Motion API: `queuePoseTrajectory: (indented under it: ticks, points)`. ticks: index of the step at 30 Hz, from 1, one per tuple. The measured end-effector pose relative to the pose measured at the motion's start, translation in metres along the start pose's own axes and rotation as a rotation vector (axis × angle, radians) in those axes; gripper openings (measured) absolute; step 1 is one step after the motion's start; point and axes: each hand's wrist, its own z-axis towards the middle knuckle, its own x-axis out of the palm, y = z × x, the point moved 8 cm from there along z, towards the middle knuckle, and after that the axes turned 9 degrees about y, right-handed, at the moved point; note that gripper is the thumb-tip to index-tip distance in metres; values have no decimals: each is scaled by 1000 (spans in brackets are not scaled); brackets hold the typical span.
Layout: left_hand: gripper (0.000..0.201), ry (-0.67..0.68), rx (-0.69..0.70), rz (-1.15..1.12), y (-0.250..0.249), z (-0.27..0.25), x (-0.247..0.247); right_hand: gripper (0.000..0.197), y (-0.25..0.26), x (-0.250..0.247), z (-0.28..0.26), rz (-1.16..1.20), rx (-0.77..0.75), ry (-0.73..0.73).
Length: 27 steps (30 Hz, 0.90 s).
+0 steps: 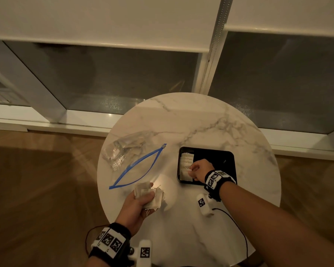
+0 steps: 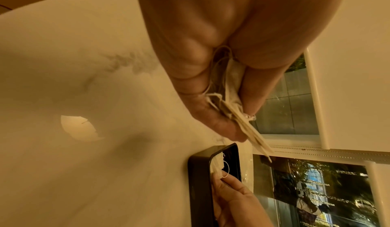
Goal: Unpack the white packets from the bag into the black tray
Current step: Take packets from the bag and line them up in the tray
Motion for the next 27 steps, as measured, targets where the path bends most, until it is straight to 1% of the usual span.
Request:
queuePoseTrajectory:
  ticks: [3, 9, 13, 16, 21, 27]
  points:
    - [35, 2, 3, -5, -1, 0, -5, 23, -1, 2, 5, -8, 34, -13]
    - [34, 5, 2, 9, 1, 1, -13, 19, -5, 0, 7, -19, 108, -44]
    - [33, 15, -3, 15, 2, 2, -14, 18, -6, -3, 8, 13, 120, -82]
    - [33, 26, -6, 28, 1, 3, -12, 16, -8, -3, 8, 33, 127, -83]
    - [36, 7, -26, 43, 1, 7, -15, 18, -9, -1, 10, 19, 91, -92]
    - [35, 0, -35, 54, 0, 11, -15, 20, -13, -4, 8, 101, 109, -119]
